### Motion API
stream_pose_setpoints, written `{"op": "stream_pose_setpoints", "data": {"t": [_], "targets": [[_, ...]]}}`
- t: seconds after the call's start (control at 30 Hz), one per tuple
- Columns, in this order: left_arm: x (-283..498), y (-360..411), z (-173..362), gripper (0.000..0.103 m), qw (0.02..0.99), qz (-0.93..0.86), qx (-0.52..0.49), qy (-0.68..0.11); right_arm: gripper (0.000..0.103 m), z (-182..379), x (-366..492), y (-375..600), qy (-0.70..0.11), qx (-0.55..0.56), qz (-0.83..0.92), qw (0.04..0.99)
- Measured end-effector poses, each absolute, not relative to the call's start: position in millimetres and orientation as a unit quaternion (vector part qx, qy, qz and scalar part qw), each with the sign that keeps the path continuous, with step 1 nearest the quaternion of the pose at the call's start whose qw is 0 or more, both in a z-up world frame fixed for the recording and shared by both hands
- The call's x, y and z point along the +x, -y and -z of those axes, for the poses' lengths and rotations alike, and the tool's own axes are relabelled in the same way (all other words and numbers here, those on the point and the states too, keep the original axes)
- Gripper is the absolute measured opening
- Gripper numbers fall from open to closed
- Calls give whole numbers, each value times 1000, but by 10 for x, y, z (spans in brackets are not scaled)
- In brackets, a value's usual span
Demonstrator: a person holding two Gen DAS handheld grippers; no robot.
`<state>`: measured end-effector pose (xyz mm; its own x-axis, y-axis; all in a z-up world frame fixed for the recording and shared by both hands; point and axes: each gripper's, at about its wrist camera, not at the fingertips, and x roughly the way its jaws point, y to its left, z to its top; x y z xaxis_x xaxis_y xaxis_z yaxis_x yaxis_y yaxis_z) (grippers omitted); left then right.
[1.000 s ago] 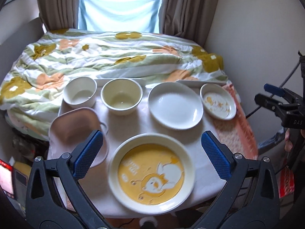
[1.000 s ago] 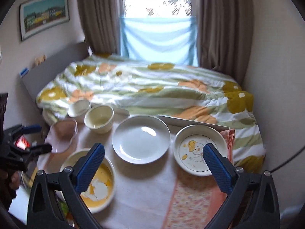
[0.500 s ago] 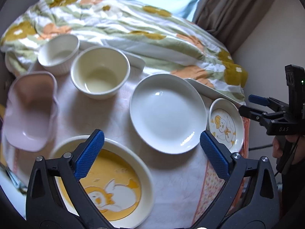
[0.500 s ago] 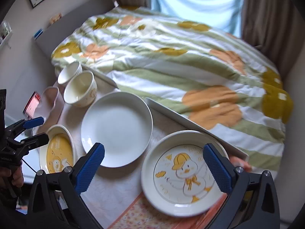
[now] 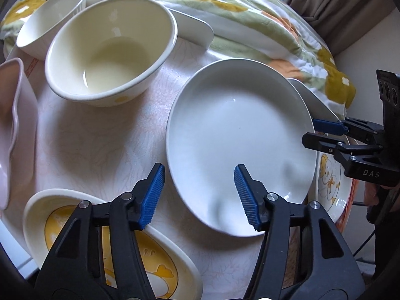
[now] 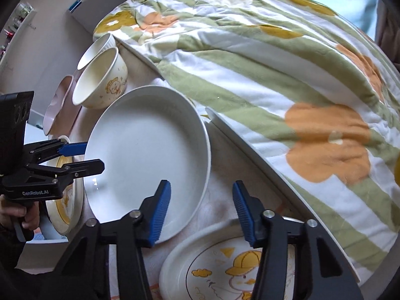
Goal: Organize plates and bowls
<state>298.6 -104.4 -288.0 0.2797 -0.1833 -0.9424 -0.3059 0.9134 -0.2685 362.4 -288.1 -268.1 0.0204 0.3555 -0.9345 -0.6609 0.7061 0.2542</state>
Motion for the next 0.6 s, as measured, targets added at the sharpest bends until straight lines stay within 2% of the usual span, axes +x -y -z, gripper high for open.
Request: {"op": "stream_pose_setpoints", "data": {"t": [0.03,0.13,0.23,0.4,0.6], "targets": [[2989,1039,2895,51,772,-40,-207,-599,36,2706,3637,2874,-601,-129,-364,700],[3004,1016,2921,45,769,-42,-210,-602,31,2761,3669,2847,-607,-130,-369,692],[3000,1007,2942,35,765,-44,-210,-608,22,2793,3667,2814,-611,-131,-377,684],[2954,939,2969,17,762,-55,-213,-609,14,2828,3681,2795,-613,-145,-374,681],[2896,879,2961,15,763,-57,-216,-606,13,2831,3684,2805,-610,-145,-374,683]]}}
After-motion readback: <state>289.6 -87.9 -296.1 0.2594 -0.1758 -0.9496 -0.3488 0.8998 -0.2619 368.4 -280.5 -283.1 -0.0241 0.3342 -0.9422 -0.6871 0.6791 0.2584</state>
